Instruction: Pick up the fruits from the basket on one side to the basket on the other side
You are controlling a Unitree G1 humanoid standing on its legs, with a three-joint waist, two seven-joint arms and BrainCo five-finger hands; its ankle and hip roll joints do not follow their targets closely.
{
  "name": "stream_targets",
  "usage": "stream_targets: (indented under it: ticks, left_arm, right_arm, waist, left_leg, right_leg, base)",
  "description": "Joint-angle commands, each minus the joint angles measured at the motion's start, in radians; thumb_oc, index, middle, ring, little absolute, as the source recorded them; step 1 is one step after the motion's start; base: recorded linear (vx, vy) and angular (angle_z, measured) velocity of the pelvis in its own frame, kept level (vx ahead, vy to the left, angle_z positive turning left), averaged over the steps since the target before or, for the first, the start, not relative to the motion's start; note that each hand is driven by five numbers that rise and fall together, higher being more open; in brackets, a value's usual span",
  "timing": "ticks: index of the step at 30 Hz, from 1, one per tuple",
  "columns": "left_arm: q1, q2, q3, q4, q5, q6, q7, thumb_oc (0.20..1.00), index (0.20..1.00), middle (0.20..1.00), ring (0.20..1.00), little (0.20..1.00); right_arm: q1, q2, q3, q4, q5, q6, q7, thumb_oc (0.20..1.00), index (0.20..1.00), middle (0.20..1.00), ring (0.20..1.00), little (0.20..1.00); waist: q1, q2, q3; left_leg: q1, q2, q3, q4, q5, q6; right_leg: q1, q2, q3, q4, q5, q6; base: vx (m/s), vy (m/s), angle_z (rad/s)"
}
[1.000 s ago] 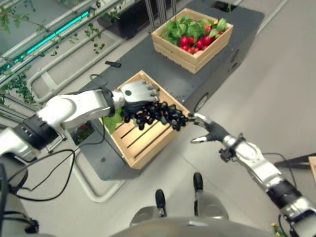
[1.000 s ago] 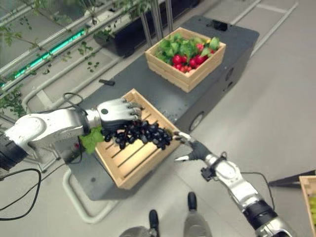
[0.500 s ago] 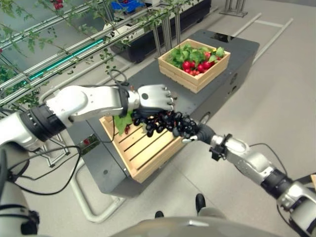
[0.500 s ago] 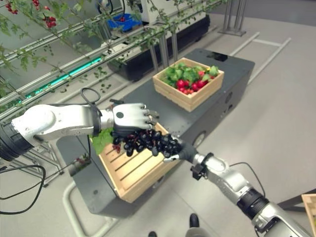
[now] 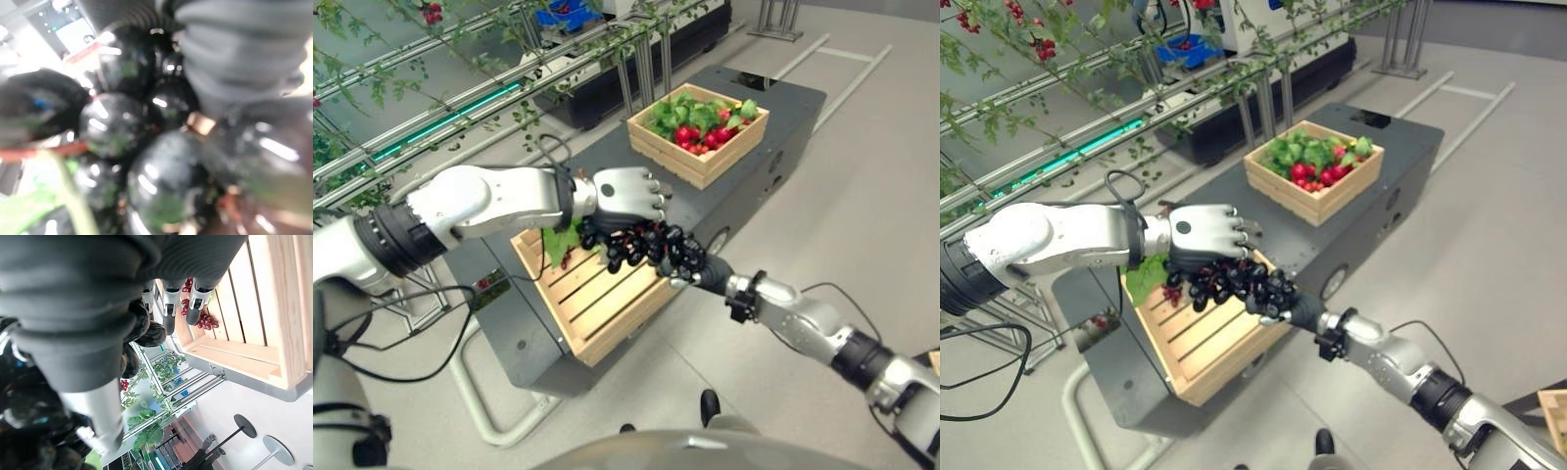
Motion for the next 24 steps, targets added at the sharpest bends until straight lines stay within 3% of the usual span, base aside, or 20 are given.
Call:
stream_targets:
  ticks: [1, 2, 4, 24]
  left_arm:
    - [-0.064, 0.004, -0.002, 0.008, -0.062, 0.003, 0.017, 0.2, 0.2, 0.2, 0.2, 0.2]
    - [-0.053, 0.01, 0.0, 0.011, -0.064, 0.003, 0.015, 0.2, 0.2, 0.2, 0.2, 0.2]
    - [-0.04, 0.013, 0.003, 0.01, -0.069, 0.0, 0.011, 0.2, 0.2, 0.2, 0.2, 0.2]
    - [0.049, 0.017, 0.071, 0.02, -0.046, -0.009, 0.021, 0.2, 0.2, 0.2, 0.2, 0.2]
  right_arm:
    - [-0.095, -0.001, -0.042, -0.138, 0.092, -0.057, 0.035, 0.896, 0.896, 0.896, 0.896, 0.896]
    - [-0.1, -0.017, -0.042, -0.166, 0.103, -0.063, 0.034, 0.476, 0.476, 0.476, 0.476, 0.476]
    - [-0.097, -0.028, -0.054, -0.196, 0.112, -0.071, 0.036, 0.2, 0.2, 0.2, 0.2, 0.2]
    - [-0.047, -0.028, -0.096, -0.264, 0.129, -0.08, 0.053, 0.2, 0.2, 0.2, 0.2, 0.2]
  waist:
    - [0.013, -0.078, -0.033]
    - [0.011, -0.079, -0.033]
    - [0.01, -0.078, -0.033]
    - [0.002, -0.083, -0.036]
  left_leg:
    - [0.013, -0.024, -0.006, 0.028, -0.029, -0.017]
    - [0.013, -0.024, -0.005, 0.029, -0.029, -0.017]
    - [0.013, -0.024, -0.003, 0.03, -0.03, -0.016]
    - [0.016, -0.019, 0.005, 0.034, -0.031, -0.017]
  right_leg:
    - [0.076, -0.079, 0.005, 0.071, -0.109, 0.128]
    - [0.075, -0.079, 0.008, 0.071, -0.108, 0.128]
    - [0.075, -0.078, 0.011, 0.072, -0.109, 0.127]
    - [0.073, -0.078, 0.014, 0.077, -0.108, 0.127]
  base:
    - [0.0, 0.0, 0.0]
    - [0.0, 0.0, 0.0]
    - [0.0, 0.0, 0.0]
    - [0.0, 0.0, 0.0]
